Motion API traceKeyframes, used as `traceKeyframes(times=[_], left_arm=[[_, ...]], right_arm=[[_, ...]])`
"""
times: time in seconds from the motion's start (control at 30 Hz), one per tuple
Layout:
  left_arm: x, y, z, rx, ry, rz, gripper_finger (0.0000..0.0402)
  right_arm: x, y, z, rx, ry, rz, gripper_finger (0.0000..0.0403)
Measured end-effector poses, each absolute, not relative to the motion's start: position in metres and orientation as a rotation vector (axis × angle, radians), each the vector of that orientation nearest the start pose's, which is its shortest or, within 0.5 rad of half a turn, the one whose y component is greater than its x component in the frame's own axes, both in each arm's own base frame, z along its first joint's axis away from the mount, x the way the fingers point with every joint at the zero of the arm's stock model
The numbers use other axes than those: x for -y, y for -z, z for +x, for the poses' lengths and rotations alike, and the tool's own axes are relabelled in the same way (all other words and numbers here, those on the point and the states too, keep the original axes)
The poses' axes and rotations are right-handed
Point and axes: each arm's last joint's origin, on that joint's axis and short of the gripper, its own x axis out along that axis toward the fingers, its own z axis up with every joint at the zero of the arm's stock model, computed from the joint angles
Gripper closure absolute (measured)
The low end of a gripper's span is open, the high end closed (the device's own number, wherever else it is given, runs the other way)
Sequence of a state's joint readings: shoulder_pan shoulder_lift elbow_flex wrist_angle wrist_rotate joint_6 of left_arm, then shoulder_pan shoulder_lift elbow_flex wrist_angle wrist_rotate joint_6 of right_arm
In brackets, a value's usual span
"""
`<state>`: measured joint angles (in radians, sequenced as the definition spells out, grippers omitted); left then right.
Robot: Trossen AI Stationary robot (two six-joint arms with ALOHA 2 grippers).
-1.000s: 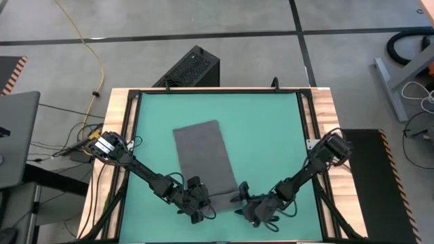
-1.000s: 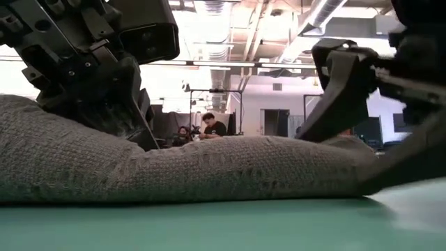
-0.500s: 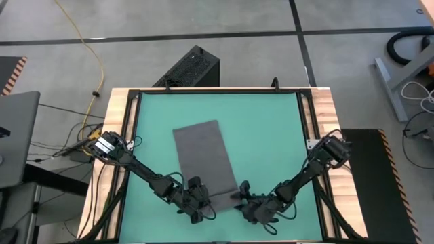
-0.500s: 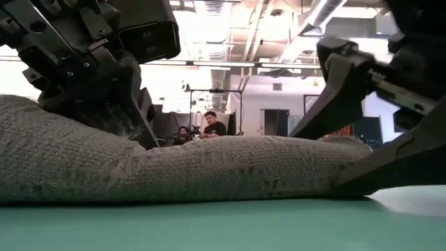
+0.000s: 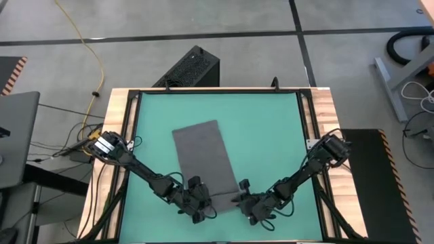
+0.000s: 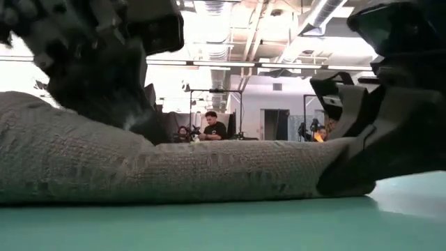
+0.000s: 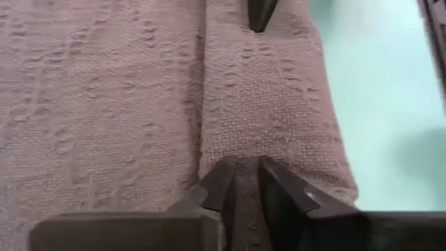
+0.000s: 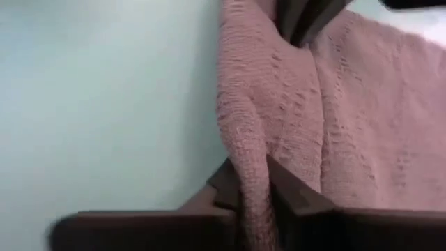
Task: Roll towel
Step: Roll the gray towel
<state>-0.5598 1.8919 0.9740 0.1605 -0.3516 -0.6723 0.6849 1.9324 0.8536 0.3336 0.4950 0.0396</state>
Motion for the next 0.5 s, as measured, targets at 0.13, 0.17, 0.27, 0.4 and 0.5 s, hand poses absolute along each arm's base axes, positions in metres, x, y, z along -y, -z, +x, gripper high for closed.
traceKeyframes(times=[0.13,0.17,0.27,0.4,0.5], left_arm=[[0.182,-0.155,0.32,-0.699,-0.023,-0.321,0.0303],[0.18,-0.161,0.32,-0.694,-0.021,-0.314,0.0293],[0.173,-0.175,0.317,-0.692,-0.024,-0.293,0.0269],[0.164,-0.195,0.308,-0.68,-0.057,-0.277,0.0248],[0.16,-0.206,0.3,-0.689,-0.078,-0.27,0.024]], right_arm=[[-0.207,-0.105,0.282,-0.673,-0.228,-0.21,0.0372],[-0.205,-0.106,0.284,-0.688,-0.234,-0.162,0.0372],[-0.195,-0.112,0.287,-0.749,-0.256,-0.018,0.0365],[-0.185,-0.117,0.292,-0.806,-0.297,0.127,0.0362],[-0.179,-0.119,0.295,-0.847,-0.348,0.221,0.0363]])
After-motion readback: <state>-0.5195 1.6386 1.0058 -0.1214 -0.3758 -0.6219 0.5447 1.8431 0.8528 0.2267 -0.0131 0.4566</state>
